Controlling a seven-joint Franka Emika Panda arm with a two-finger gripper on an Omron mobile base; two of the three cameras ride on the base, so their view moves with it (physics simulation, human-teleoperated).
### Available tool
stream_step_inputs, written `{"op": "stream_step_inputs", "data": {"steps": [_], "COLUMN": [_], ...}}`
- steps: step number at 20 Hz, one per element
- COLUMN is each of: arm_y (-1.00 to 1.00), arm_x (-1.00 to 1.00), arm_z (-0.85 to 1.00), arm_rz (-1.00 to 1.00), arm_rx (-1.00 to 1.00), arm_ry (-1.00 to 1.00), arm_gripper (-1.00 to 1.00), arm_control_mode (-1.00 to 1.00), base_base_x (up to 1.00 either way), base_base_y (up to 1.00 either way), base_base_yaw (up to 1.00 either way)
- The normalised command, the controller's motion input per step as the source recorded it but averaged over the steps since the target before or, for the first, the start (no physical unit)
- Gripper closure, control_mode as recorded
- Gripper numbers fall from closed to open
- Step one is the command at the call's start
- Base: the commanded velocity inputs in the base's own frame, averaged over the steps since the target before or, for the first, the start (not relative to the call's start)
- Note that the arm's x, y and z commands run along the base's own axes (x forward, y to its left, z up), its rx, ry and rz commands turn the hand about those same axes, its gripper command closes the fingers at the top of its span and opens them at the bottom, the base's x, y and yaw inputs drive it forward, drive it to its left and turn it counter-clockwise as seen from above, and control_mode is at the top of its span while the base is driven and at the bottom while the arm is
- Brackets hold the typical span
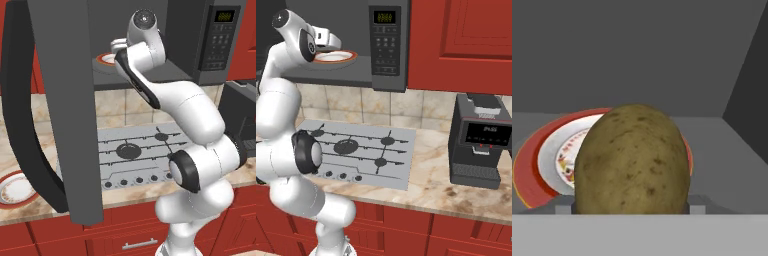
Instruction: Pick the potato from the counter and place it in the microwave. Then turn on the microwave.
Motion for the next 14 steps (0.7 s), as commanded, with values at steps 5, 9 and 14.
{"op": "stream_step_inputs", "data": {"steps": [5, 9, 14], "arm_y": [0.0, 0.0, 0.0], "arm_x": [0.42, 0.36, 0.27], "arm_z": [-0.09, -0.07, -0.12], "arm_rz": [0.0, 0.0, 0.0], "arm_rx": [0.0, 0.0, 0.0], "arm_ry": [0.06, 0.08, 0.09], "arm_gripper": [1.0, 1.0, 1.0], "arm_control_mode": [-1.0, -1.0, -1.0], "base_base_x": [0.0, 0.0, 0.0], "base_base_y": [0.0, 0.0, 0.0], "base_base_yaw": [0.0, 0.0, 0.0]}}
